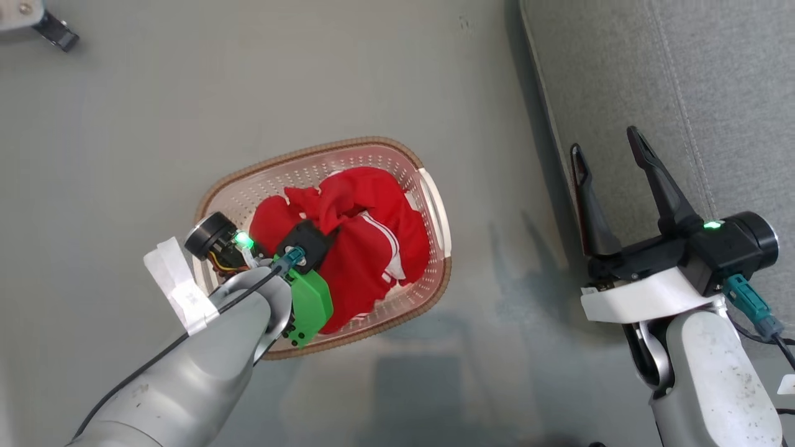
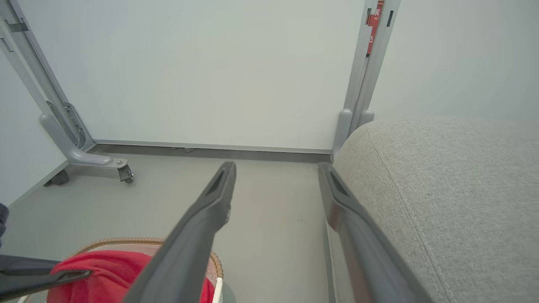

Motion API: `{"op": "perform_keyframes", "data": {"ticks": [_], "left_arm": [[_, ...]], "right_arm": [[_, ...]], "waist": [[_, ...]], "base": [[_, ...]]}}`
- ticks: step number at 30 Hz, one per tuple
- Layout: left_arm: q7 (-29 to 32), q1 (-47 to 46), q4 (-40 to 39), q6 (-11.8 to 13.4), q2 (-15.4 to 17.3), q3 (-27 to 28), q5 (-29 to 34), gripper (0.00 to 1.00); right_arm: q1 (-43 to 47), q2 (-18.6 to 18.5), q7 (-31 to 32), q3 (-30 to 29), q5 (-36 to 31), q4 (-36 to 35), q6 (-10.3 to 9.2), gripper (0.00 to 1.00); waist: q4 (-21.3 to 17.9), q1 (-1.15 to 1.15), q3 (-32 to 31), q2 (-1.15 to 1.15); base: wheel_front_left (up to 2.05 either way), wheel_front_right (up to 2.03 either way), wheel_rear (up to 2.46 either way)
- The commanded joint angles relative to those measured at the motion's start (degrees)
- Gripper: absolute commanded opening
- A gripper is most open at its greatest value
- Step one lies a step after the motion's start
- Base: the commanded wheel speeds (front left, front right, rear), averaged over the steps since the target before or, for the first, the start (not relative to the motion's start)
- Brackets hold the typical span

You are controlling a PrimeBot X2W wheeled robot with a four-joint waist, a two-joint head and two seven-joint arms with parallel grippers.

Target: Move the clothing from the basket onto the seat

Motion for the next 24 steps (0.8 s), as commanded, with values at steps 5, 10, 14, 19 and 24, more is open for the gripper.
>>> {"op": "perform_keyframes", "data": {"ticks": [5,10,14,19,24], "left_arm": [[-0.28,3.56,-6.1,0.01,1.2,2.56,-0.23,0.0],[-0.29,6.19,-11.63,0.02,1.48,5.9,0.39,0.0],[-0.29,8.13,-16.36,0.02,0.98,8.88,0.8,0.0],[-0.29,10.09,-22.54,0.02,-0.05,12.85,0.25,0.0],[-0.28,11.0,-26.85,0.02,-0.93,14.84,0.79,0.0]], "right_arm": [[2.86,-0.21,-0.14,-0.35,0.45,1.24,-0.02,1.0],[4.74,-0.2,-0.14,-0.48,1.01,2.28,-0.02,1.0],[6.13,-0.21,-0.14,-0.3,1.3,2.97,-0.02,1.0],[7.75,-0.21,-0.14,-0.07,1.57,3.32,-0.02,1.0],[9.11,-0.2,-0.14,0.03,2.05,3.44,-0.02,1.0]], "waist": [[3.4,0.0,-9.18,0.0],[4.07,0.0,-13.18,0.0],[4.36,0.0,-15.88,0.0],[4.8,0.0,-18.84,0.0],[5.2,0.0,-21.03,0.0]], "base": [[0.0,0.0,0.0],[0.0,0.0,0.0],[0.0,0.0,0.0],[0.0,0.0,0.0],[0.0,0.0,0.0]]}}
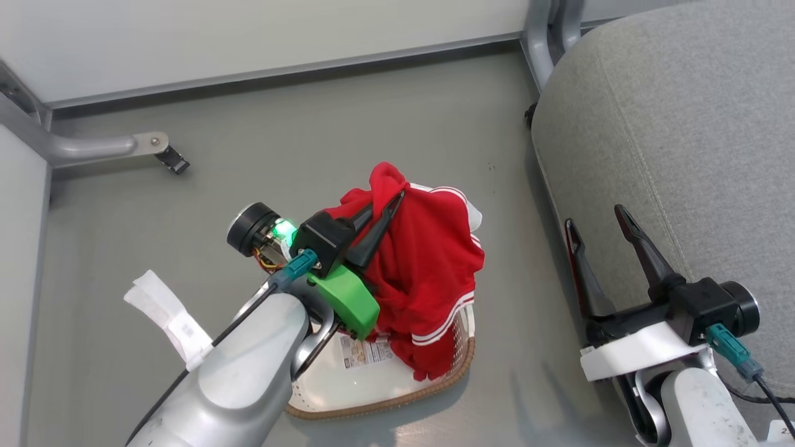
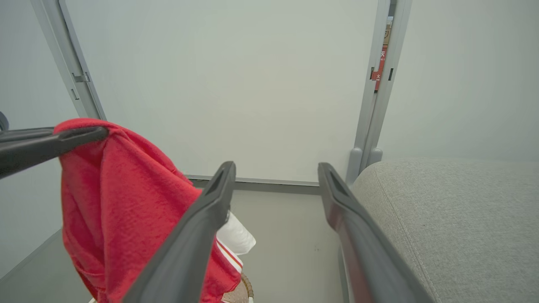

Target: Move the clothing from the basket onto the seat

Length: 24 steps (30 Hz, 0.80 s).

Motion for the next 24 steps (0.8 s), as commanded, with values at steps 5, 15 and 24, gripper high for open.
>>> {"op": "perform_keyframes", "data": {"ticks": [5,15,24], "left_arm": [[-0.23,1.12,-3.81,0.03,-1.45,2.11,-1.16,0.0],[-0.23,-1.19,-6.45,0.03,-3.55,4.12,-2.97,0.0],[-0.23,-2.99,-7.13,0.03,-4.48,5.04,-2.47,0.0]], "right_arm": [[1.66,-0.21,-0.14,-0.19,0.74,0.17,-0.02,1.0],[2.97,-0.21,-0.14,0.41,1.39,-0.06,-0.02,1.0],[3.24,-0.2,-0.14,0.41,1.8,-0.65,-0.02,1.0]], "waist": [[0.95,0.0,-3.57,0.0],[0.74,0.0,-5.59,0.0],[0.26,0.0,-5.89,0.0]], "base": [[0.0,0.0,0.0],[0.0,0.0,0.0],[0.0,0.0,0.0]]}}
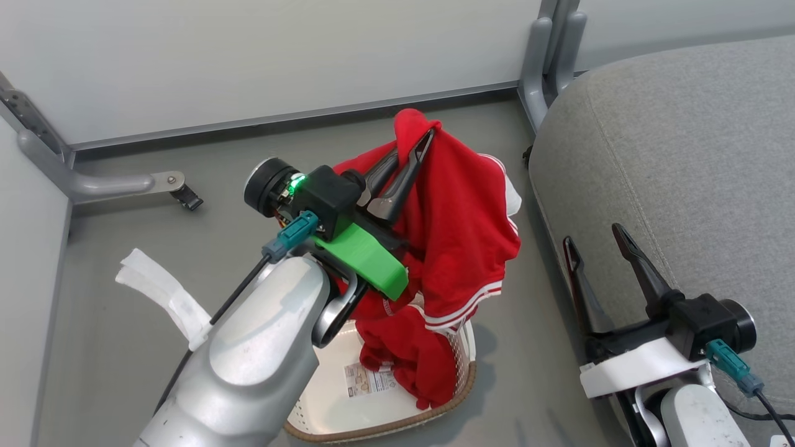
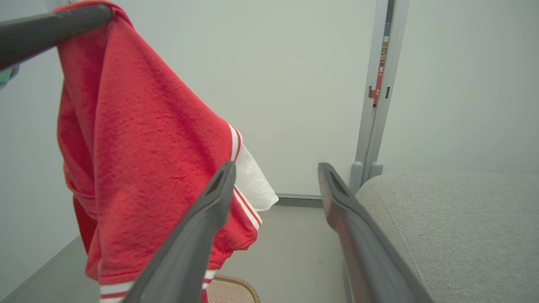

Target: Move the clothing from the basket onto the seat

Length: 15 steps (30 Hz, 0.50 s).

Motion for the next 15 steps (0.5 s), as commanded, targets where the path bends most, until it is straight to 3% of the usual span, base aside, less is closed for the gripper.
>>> {"op": "perform_keyframes", "data": {"ticks": [1,7,15], "left_arm": [[-0.23,-0.93,-0.01,0.03,-0.14,0.09,0.31,0.0],[-0.22,-1.34,0.38,0.03,-0.17,-0.34,0.58,0.0],[-0.23,-1.45,0.79,0.03,-0.3,-0.79,0.77,0.0]], "right_arm": [[0.38,-0.19,-0.14,-0.1,0.41,-0.31,-0.02,1.0],[-0.73,-0.17,-0.14,1.14,0.96,-1.5,-0.02,1.0],[-4.62,-0.19,-0.13,8.26,1.97,-3.93,-0.02,1.0]], "waist": [[-0.08,0.0,0.1,0.0],[-0.11,0.0,0.35,0.0],[0.33,0.0,0.75,0.0]], "base": [[0.0,0.0,0.0],[0.0,0.0,0.0],[0.0,0.0,0.0]]}}
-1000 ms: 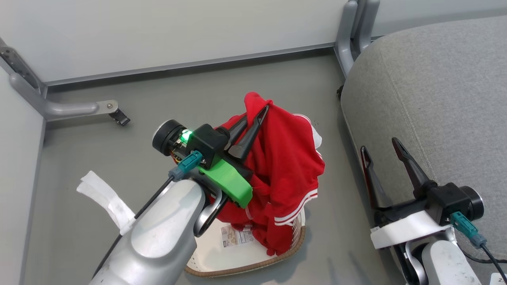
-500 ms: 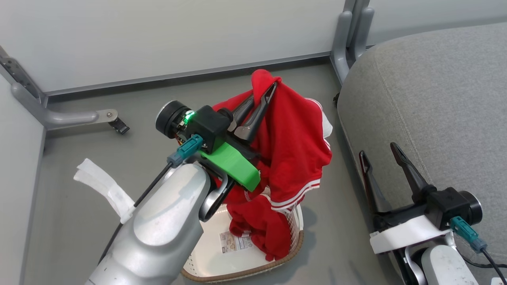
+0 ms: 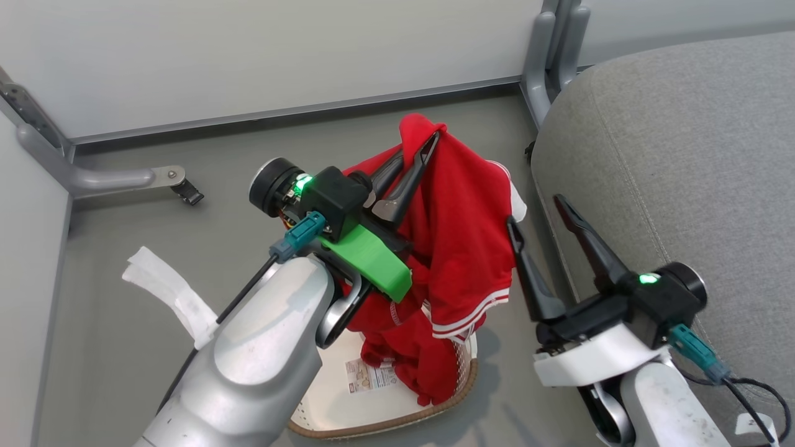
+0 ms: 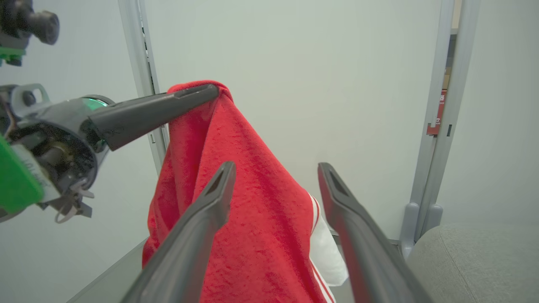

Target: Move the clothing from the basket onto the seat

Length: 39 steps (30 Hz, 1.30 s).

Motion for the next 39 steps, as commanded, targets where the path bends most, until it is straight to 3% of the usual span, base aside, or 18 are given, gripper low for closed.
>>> {"op": "perform_keyframes", "data": {"ticks": [1,10,18,27,39], "left_arm": [[-0.23,-0.88,0.03,0.03,-0.25,-0.01,0.54,0.0],[-0.23,-1.61,-0.74,0.03,-1.42,-1.21,0.42,0.0],[-0.23,-2.01,-2.85,0.03,-2.2,-2.84,0.01,0.0],[-0.23,-2.23,-6.84,0.5,-2.44,-5.42,-2.46,0.0],[-0.22,-3.8,-9.23,2.29,-2.44,-9.16,-5.31,0.0]], "right_arm": [[-1.25,-0.2,-0.13,1.17,0.37,-0.15,-0.02,1.0],[-8.36,-0.2,-0.14,5.72,-0.39,3.86,-0.02,1.0],[-13.34,-0.19,-0.13,6.31,-2.06,14.41,-0.02,1.0],[-16.71,-0.18,-0.13,8.04,-0.39,20.41,-0.02,1.0],[-19.35,-0.21,-0.13,11.12,2.64,23.84,-0.02,1.0]], "waist": [[0.25,0.0,0.13,0.0],[1.77,0.0,0.96,0.0],[3.6,0.0,1.88,0.0],[4.64,0.0,2.6,0.0],[5.96,0.0,2.51,0.0]], "base": [[0.0,0.0,0.0],[0.0,0.0,0.0],[0.0,0.0,0.0],[0.0,0.0,0.0],[0.0,0.0,0.0]]}}
